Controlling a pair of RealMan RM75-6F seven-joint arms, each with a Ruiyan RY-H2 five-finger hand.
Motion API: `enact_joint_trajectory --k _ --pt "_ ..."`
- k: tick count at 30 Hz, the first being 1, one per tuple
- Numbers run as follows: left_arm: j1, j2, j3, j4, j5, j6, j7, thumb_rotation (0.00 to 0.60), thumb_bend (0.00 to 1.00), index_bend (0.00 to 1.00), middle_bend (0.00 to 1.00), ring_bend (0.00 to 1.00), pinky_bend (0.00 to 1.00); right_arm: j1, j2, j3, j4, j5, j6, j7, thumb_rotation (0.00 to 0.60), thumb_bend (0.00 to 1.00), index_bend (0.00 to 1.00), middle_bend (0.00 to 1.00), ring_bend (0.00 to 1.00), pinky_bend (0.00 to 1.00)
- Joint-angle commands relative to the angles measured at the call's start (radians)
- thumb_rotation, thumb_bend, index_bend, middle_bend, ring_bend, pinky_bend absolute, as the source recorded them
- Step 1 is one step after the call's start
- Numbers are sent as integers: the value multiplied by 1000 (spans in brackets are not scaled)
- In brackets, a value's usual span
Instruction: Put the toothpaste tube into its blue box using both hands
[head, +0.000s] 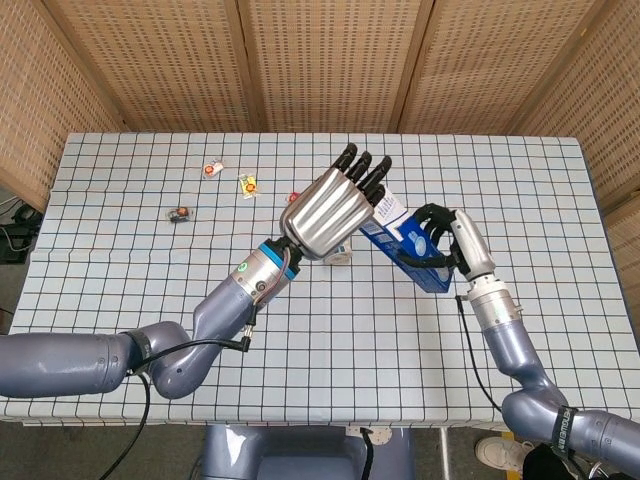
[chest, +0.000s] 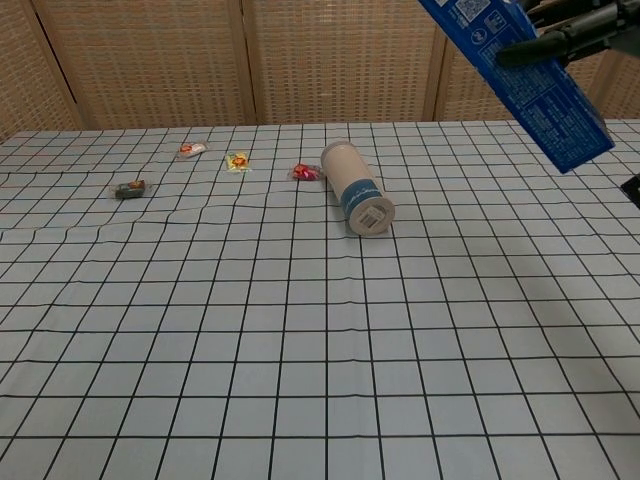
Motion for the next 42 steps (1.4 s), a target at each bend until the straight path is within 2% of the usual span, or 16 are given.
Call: enact_joint_trajectory --k 1,10,14,19,20,25,27,36,42 --pt "15 10 0 -9 23 16 -13 600 210 277 105 159 169 -9 -5 -1 18 -12 3 24 600 242 797 617 672 696" --pt "60 26 6 -27 70 52 -43 600 194 277 105 159 169 -36 -13 5 37 -42 15 129 600 244 801 625 680 696" --pt "90 28 18 -47 89 68 -65 600 193 278 105 159 169 -43 -13 -8 51 -63 22 126 600 245 801 625 680 696" --pt "151 39 55 -90 102 94 -94 600 191 266 105 159 169 -41 -9 -44 86 -73 22 38 600 245 800 623 680 696" --pt "214 52 94 -147 66 114 -135 600 189 261 105 159 169 -45 -8 -91 111 -84 17 -48 600 245 799 623 680 696" --pt "324 62 151 -200 134 172 -220 600 184 257 105 159 169 -53 -46 -152 143 -75 49 -209 600 244 799 623 680 696" --pt "383 58 191 -205 182 199 -263 600 183 258 105 159 169 -58 -69 -186 164 -68 53 -281 600 244 799 622 680 696" --pt "577 46 298 -166 394 299 -386 600 180 264 105 159 169 -86 -156 -264 229 -41 80 -453 600 245 793 615 679 696" --pt "678 30 339 -104 482 332 -453 600 180 265 105 159 169 -92 -212 -280 244 -48 95 -508 600 244 791 612 678 696"
